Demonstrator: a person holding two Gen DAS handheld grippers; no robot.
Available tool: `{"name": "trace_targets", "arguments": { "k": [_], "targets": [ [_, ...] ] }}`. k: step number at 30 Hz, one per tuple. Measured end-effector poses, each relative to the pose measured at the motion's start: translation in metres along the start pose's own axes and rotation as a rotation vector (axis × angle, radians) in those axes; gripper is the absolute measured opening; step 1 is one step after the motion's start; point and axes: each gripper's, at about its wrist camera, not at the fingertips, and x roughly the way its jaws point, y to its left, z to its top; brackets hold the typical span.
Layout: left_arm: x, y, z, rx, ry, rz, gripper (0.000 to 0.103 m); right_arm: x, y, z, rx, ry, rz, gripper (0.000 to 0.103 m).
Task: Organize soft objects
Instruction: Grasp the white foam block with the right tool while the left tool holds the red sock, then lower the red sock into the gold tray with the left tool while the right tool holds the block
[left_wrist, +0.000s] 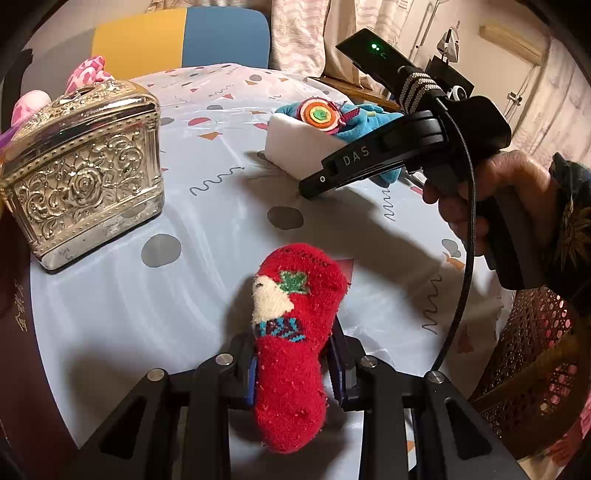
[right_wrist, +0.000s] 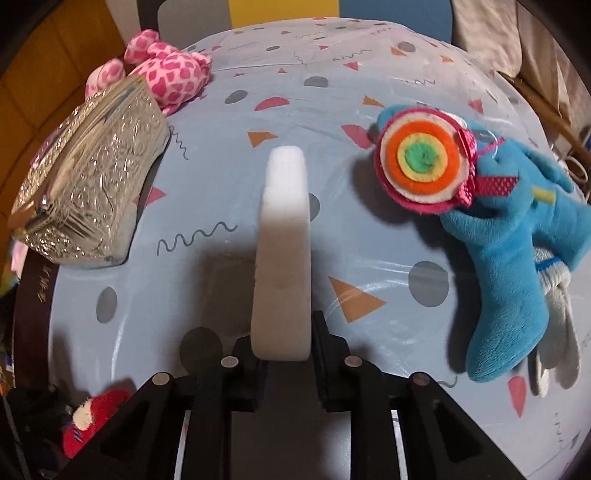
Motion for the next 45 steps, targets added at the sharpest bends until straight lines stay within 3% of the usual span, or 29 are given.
{"name": "trace_targets", "arguments": {
  "k": [3,8,12,17,22,27,32,34,35,36,41,45],
  "targets": [
    [0.0,0.001,0.0,-0.009,0.0,-0.008,0.031,-0.002,0.002,0.001,-0.019,-0.003,0.013,0.035],
    [0.0,0.005,0.001,-0.02,0.001,-0.018,0.031,-0.007,0.011,0.004,-0.001,0.005,0.047,0.039],
    [0.0,0.007,0.001,-0.023,0.001,-0.02,0.031,-0.027,0.015,0.007,0.004,-0.079,0.123,0.041],
    [0.0,0.007,0.001,-0.024,0.001,-0.02,0.031,-0.035,0.018,0.005,0.003,-0.093,0.18,0.048],
    [0.001,0.007,0.0,-0.026,0.0,-0.016,0.031,-0.026,0.02,0.003,-0.007,-0.07,0.089,0.063],
    [0.002,0.008,0.0,-0.034,0.0,-0.021,0.031,-0.019,0.031,0.013,-0.005,-0.082,0.054,0.075],
    [0.002,0.008,0.0,-0.036,-0.001,-0.019,0.031,0.009,0.038,0.021,-0.03,0.01,-0.046,0.074],
    [0.003,0.008,0.0,-0.034,-0.001,-0.017,0.031,0.014,0.038,0.021,-0.037,0.023,-0.084,0.066],
    [0.002,0.008,0.0,-0.035,-0.002,-0.017,0.031,0.012,0.038,0.02,-0.035,0.016,-0.089,0.056],
    [0.002,0.008,0.0,-0.035,-0.004,-0.017,0.031,0.01,0.036,0.02,-0.021,0.027,-0.087,0.055],
    [-0.001,0.008,0.001,-0.031,0.001,-0.019,0.028,0.001,0.041,-0.005,-0.115,0.105,-0.095,0.056],
    [-0.004,0.011,0.005,-0.062,0.006,-0.015,0.027,-0.007,0.033,-0.024,-0.109,0.057,-0.066,0.058]
  ]
}}
